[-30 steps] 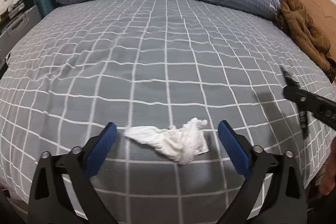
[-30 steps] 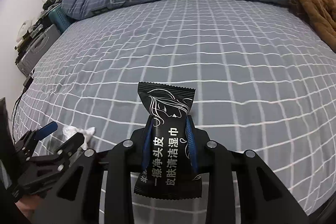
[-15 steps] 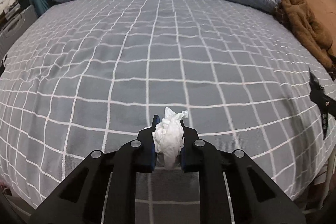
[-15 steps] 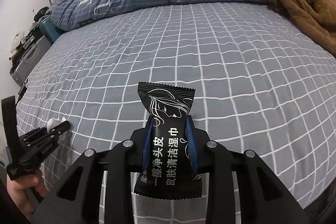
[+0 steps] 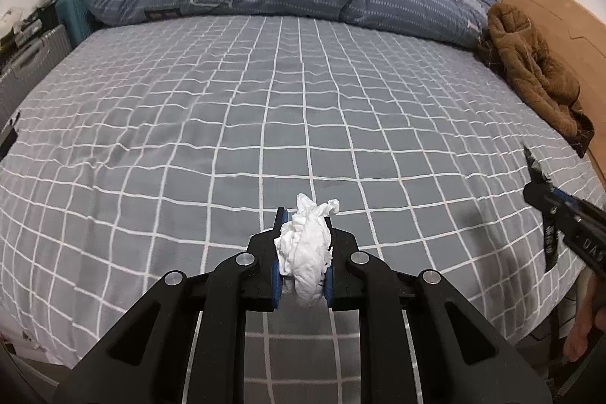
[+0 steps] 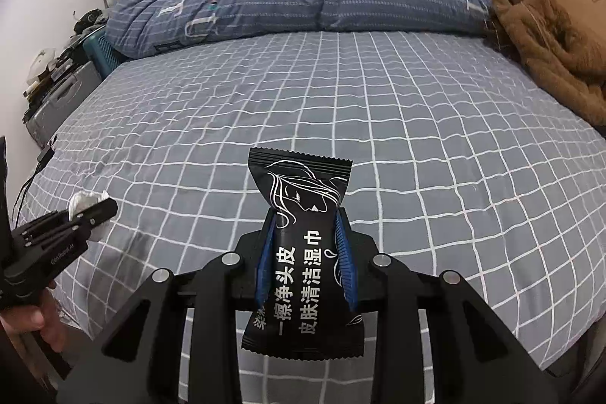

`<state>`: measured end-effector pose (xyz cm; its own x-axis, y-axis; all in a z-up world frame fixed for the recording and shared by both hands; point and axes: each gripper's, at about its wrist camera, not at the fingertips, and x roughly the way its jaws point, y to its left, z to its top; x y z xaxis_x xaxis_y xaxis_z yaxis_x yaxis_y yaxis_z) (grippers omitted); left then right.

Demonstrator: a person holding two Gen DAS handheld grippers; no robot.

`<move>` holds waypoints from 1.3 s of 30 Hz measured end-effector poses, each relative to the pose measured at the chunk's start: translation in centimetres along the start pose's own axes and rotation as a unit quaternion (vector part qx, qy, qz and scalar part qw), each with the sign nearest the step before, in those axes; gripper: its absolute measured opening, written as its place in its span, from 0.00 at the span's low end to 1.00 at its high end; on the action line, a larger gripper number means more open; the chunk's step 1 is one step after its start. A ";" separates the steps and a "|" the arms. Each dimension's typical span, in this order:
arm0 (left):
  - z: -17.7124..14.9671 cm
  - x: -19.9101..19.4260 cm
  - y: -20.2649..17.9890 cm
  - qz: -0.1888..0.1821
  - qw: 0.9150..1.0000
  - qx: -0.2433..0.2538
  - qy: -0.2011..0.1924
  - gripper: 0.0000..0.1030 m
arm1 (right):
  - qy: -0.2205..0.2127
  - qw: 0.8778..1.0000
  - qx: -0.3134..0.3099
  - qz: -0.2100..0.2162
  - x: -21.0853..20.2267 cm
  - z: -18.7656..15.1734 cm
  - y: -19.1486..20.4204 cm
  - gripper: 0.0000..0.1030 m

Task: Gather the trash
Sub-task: 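Carry the tissue and black packet down toward the trash bin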

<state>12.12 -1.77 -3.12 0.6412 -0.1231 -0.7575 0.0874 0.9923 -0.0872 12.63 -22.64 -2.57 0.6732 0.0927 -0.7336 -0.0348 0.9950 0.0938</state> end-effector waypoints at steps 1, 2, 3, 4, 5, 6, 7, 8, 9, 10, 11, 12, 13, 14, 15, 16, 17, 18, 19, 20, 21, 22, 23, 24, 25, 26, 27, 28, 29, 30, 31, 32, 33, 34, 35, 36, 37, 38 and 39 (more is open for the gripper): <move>-0.1 -0.3 0.0 -0.001 1.000 0.000 -0.002 0.14 | -0.003 1.000 -0.004 -0.003 -0.3 -0.2 0.4 0.28; -0.3 -0.9 0.0 -0.002 1.000 0.000 -0.005 0.14 | -0.004 1.000 -0.006 -0.005 -0.5 -0.4 0.6 0.28; -0.5 -1.3 0.0 -0.003 1.000 0.000 -0.007 0.14 | -0.005 1.000 -0.008 -0.006 -0.8 -0.6 0.9 0.28; -0.7 -1.7 0.0 -0.005 1.000 0.000 -0.009 0.14 | -0.006 1.000 -0.008 -0.006 -1.1 -0.9 1.1 0.28; -1.0 -2.1 0.0 -0.004 1.000 0.002 -0.010 0.14 | -0.007 1.000 -0.008 -0.005 -1.4 -1.1 1.3 0.28; -1.3 -2.5 -0.1 -0.003 1.000 0.004 -0.012 0.14 | -0.008 1.000 -0.007 -0.004 -1.7 -1.5 1.6 0.28; -1.5 -2.7 0.0 -0.003 1.000 0.007 -0.013 0.14 | -0.009 1.000 -0.007 -0.003 -2.0 -1.7 1.7 0.28; -1.9 -3.1 -0.1 -0.003 1.000 0.010 -0.015 0.14 | -0.010 1.000 -0.008 -0.003 -2.3 -2.0 2.0 0.28; -2.4 -3.4 -0.1 -0.006 1.000 0.010 -0.016 0.14 | -0.010 1.000 -0.009 -0.002 -2.7 -2.4 2.2 0.28; -2.8 -3.7 -0.1 -0.008 1.000 0.010 -0.015 0.14 | -0.010 1.000 -0.009 -0.002 -2.9 -2.7 2.4 0.28; -3.4 -4.1 -0.1 -0.010 1.000 0.010 -0.014 0.14 | -0.009 1.000 -0.010 0.000 -3.3 -3.2 2.6 0.28; -4.0 -4.4 -0.1 -0.011 1.000 0.011 -0.012 0.14 | -0.008 1.000 -0.008 0.002 -3.6 -3.5 2.7 0.28; -4.6 -4.6 -0.1 -0.011 1.000 0.012 -0.009 0.14 | -0.008 1.000 -0.007 0.003 -4.0 -3.9 2.9 0.28; -5.1 -4.9 -0.2 -0.012 1.000 0.010 -0.007 0.14 | -0.009 1.000 -0.010 0.004 -4.4 -4.3 3.2 0.28; -5.4 -5.1 -0.1 -0.013 1.000 0.009 -0.006 0.14 | -0.010 1.000 -0.012 0.004 -4.8 -4.6 3.5 0.28; -5.7 -5.4 -0.2 -0.013 1.000 0.007 -0.006 0.14 | -0.011 1.000 -0.015 0.004 -5.2 -4.9 3.7 0.28; -6.0 -5.8 -0.2 -0.013 1.000 0.007 -0.007 0.14 | -0.013 1.000 -0.017 0.004 -5.5 -5.1 4.0 0.28; -6.3 -6.3 -0.3 -0.014 1.000 0.007 -0.009 0.15 | -0.014 1.000 -0.019 0.005 -5.9 -5.5 4.2 0.28; -6.5 -6.5 -0.3 -0.014 1.000 0.006 -0.010 0.14 | -0.015 1.000 -0.019 0.005 -6.2 -5.7 4.3 0.28; -6.8 -6.9 -0.3 -0.015 1.000 0.006 -0.009 0.14 | -0.016 1.000 -0.019 0.005 -6.5 -5.9 4.3 0.28; -7.1 -7.1 -0.2 -0.016 1.000 0.004 -0.009 0.14 | -0.016 1.000 -0.018 0.007 -6.9 -6.3 4.4 0.28; -7.4 -7.4 -0.2 -0.018 1.000 0.002 -0.008 0.14 | -0.015 1.000 -0.018 0.008 -7.1 -6.5 4.5 0.28; -7.7 -7.5 -0.1 -0.018 1.000 0.001 -0.007 0.14 | -0.015 1.000 -0.018 0.009 -7.2 -6.7 4.6 0.28; -8.0 -7.7 -0.2 -0.018 1.000 0.001 -0.006 0.14 | -0.015 1.000 -0.019 0.010 -7.5 -7.0 4.7 0.28; -8.2 -7.8 -0.2 -0.018 1.000 0.000 -0.005 0.14 | -0.014 1.000 -0.018 0.011 -7.7 -7.3 4.8 0.28; -8.5 -8.0 -0.3 -0.020 1.000 0.000 -0.005 0.14 | -0.014 1.000 -0.017 0.012 -7.9 -7.6 4.8 0.28; -8.8 -8.2 -0.4 -0.019 1.000 0.000 -0.004 0.14 | -0.012 1.000 -0.014 0.012 -8.2 -8.0 4.8 0.28; -9.1 -8.3 -0.4 -0.016 1.000 0.001 -0.004 0.14 | -0.010 1.000 -0.011 0.013 -8.4 -8.5 4.8 0.28; -9.6 -8.6 -0.5 -0.013 1.000 0.002 -0.005 0.14 | -0.008 1.000 -0.009 0.014 -8.5 -9.0 4.8 0.28; -10.1 -8.9 -0.5 -0.011 1.000 0.001 -0.003 0.14 | -0.004 1.000 -0.006 0.014 -8.8 -9.6 4.8 0.28; -10.6 -9.0 -0.5 -0.011 1.000 0.000 0.000 0.14 | 0.000 1.000 -0.003 0.015 -8.9 -10.2 4.8 0.28; -11.4 -9.4 -0.4 -0.015 1.000 -0.005 0.004 0.14 | 0.005 1.000 0.003 0.017 -9.1 -10.8 4.8 0.28; -11.8 -9.6 -0.4 -0.016 1.000 -0.006 0.006 0.14 | 0.007 1.000 0.006 0.020 -9.3 -11.1 4.9 0.28; -12.6 -10.0 -0.4 -0.017 1.000 -0.007 0.009 0.14 | 0.010 1.000 0.007 0.023 -9.5 -11.6 5.0 0.28; -13.0 -10.2 -0.5 -0.018 1.000 -0.007 0.011 0.14 | 0.011 1.000 0.005 0.024 -9.7 -12.0 5.3 0.28; -13.5 -10.4 -0.5 -0.018 1.000 -0.006 0.013 0.14 | 0.011 1.000 0.000 0.026 -10.1 -12.5 5.7 0.28; -13.8 -10.6 -0.6 -0.017 1.000 -0.006 0.014 0.15 | 0.011 1.000 -0.002 0.027 -10.4 -12.9 6.1 0.28; -14.4 -10.9 -0.6 -0.018 1.000 -0.006 0.017 0.15 | 0.012 0.999 -0.004 0.029 -10.7 -13.4 6.4 0.28; -14.9 -11.1 -0.6 -0.018 1.000 -0.006 0.020 0.15 | 0.013 0.999 -0.006 0.030 -11.0 -13.9 6.7 0.28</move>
<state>-6.39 -0.87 -4.32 0.6068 -0.1579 -0.7790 0.0995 0.9874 -0.1227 -5.22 -16.51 -3.24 0.6505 0.1530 -0.7439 -0.0840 0.9880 0.1298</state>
